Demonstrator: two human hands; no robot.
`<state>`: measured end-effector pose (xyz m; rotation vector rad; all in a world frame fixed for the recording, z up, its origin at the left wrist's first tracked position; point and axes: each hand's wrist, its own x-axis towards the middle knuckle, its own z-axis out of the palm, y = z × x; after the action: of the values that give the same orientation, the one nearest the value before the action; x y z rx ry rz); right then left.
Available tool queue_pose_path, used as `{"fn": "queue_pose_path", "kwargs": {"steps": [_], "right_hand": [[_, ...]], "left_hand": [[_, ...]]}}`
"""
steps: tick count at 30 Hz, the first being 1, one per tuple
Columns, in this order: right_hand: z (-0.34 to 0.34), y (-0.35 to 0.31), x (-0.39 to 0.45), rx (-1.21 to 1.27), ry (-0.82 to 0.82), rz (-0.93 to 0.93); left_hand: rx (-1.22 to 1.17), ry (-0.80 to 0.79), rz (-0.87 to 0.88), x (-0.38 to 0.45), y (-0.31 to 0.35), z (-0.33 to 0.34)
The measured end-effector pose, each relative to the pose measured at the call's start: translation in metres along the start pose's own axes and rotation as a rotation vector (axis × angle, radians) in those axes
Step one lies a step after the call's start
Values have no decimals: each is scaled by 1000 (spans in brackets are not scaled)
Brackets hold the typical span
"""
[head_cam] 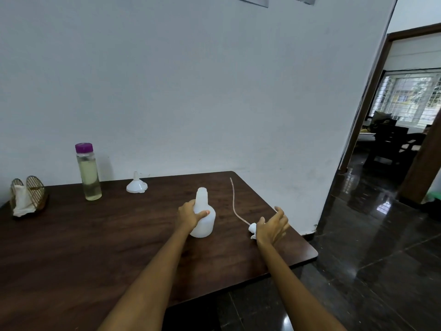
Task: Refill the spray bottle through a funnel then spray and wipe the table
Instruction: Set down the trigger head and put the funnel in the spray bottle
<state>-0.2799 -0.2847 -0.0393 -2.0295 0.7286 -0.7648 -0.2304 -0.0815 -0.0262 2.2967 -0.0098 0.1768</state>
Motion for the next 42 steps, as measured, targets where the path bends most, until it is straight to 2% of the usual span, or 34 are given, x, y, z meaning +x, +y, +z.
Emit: {"fn": "queue_pose_path", "kwargs": {"steps": [5, 10, 16, 19, 22, 26, 31, 35, 38, 42], "right_hand": [[17, -23, -9, 140, 30, -212], [25, -57, -28, 161, 24, -508], [38, -107, -65, 176, -59, -833], [55, -129, -89, 213, -152, -991], [88, -146, -110, 191, -277, -1057], [152, -164, -124, 38, -488, -1039], [246, -181, -118, -171, -738, -742], [314, -202, -103, -181, -793, -551], [359, -218, -89, -185, -792, -463], [403, -226, -82, -241, -806, -459]], "left_hand": [[43, -99, 34, -10, -3, -6], [81, -75, 5, -29, -13, -17], [256, -52, -81, -49, -45, -63], [376, -36, -138, -51, -66, -95], [521, -62, -245, -46, -93, -127], [635, -31, -328, -21, -135, -159], [746, -73, -395, 31, -170, -192], [849, -212, -445, 70, -192, -197], [895, -238, -437, 91, -203, -198], [912, -256, -463, 118, -203, -193]]}}
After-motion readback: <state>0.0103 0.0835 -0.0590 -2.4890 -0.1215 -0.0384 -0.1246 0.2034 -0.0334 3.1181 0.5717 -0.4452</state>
